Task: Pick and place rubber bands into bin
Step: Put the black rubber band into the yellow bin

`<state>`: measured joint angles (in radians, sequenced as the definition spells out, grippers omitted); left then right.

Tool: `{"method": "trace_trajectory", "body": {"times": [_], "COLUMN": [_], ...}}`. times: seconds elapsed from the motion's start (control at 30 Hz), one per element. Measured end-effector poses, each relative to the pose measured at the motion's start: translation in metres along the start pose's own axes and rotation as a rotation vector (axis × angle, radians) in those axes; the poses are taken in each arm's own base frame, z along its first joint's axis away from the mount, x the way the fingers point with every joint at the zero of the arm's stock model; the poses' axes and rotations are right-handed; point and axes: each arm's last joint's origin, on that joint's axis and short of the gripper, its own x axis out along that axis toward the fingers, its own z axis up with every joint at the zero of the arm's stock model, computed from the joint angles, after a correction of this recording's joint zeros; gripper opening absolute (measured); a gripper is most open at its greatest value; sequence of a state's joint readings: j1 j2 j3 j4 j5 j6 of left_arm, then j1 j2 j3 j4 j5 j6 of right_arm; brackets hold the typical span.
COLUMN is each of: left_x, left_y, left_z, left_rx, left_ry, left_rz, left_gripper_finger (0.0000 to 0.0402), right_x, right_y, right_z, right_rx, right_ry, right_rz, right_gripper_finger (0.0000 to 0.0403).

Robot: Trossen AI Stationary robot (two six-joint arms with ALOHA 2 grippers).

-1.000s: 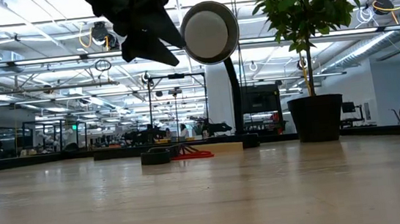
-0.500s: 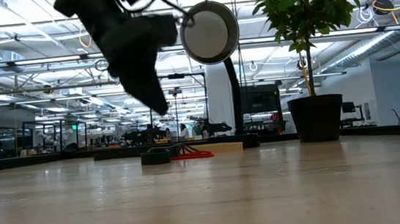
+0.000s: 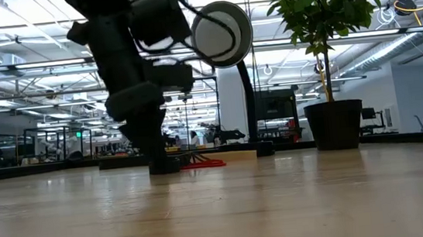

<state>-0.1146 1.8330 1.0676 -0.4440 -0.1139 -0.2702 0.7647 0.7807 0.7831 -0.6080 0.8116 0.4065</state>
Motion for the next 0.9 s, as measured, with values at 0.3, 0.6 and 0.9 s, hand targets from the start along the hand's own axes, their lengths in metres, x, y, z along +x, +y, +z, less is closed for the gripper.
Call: {"method": "trace_trajectory", "body": {"times": [0.3, 0.6, 0.9], "left_x": [0.007, 0.007, 0.004], "left_y": [-0.001, -0.001, -0.001], "left_z": [-0.002, -0.003, -0.004], "left_rx": [-0.019, -0.016, -0.035], "left_ry": [0.032, 0.038, 0.055], "left_rz": [-0.004, -0.007, -0.066], "left_gripper_finger": [0.0205, 0.0059, 0.0009], "right_x": [0.014, 0.019, 0.019], "right_y": [0.005, 0.007, 0.008], "right_z": [-0.025, -0.033, -0.032], "right_rx": [-0.014, -0.006, 0.008], "right_ry": [0.012, 0.006, -0.009], "right_rz": [-0.005, -0.002, 0.005], "right_gripper_finger": [0.0114, 0.0114, 0.011]}}
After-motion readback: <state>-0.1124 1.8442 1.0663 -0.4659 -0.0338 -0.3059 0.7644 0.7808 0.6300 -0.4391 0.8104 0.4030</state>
